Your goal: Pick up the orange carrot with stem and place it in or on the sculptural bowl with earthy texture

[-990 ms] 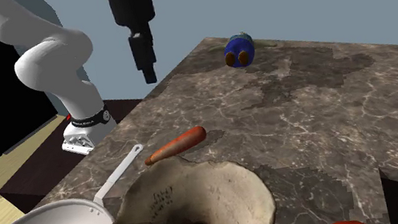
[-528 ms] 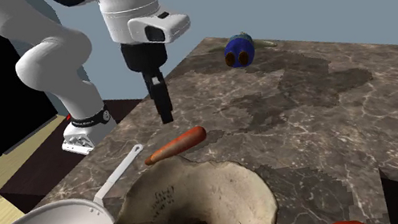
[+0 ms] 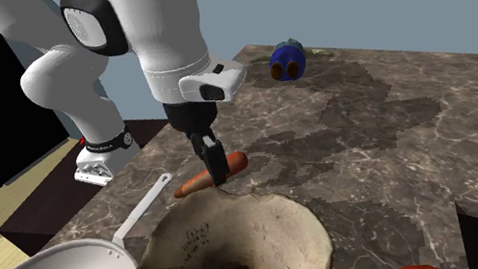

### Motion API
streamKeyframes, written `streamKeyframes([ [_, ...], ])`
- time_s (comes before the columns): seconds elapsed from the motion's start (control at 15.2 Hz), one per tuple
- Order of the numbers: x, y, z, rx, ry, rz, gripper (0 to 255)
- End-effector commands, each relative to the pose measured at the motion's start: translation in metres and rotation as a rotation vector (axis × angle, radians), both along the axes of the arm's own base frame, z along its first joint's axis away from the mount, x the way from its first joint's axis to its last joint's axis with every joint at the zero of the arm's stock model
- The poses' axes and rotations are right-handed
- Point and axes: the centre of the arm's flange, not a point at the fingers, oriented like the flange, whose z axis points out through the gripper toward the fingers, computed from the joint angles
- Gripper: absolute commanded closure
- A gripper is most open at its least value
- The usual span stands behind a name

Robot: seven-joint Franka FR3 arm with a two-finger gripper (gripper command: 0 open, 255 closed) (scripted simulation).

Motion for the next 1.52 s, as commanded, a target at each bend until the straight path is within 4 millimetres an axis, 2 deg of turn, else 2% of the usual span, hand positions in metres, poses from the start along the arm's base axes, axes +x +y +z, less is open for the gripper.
streamKeyframes([
  [0.0,0.001,-0.001,-0.012,-0.001,-0.001,0.001,0],
  [0.13,0.001,0.0,-0.025,-0.001,-0.001,0.001,0],
  [0.66,0.001,0.0,-0.025,-0.001,0.0,0.001,0],
  [0.73,0.001,0.0,-0.025,-0.001,0.0,0.001,255],
  [1.32,0.001,0.0,-0.025,-0.001,-0.001,0.001,255],
  [1.45,0.001,0.0,-0.015,-0.001,-0.001,0.001,255],
])
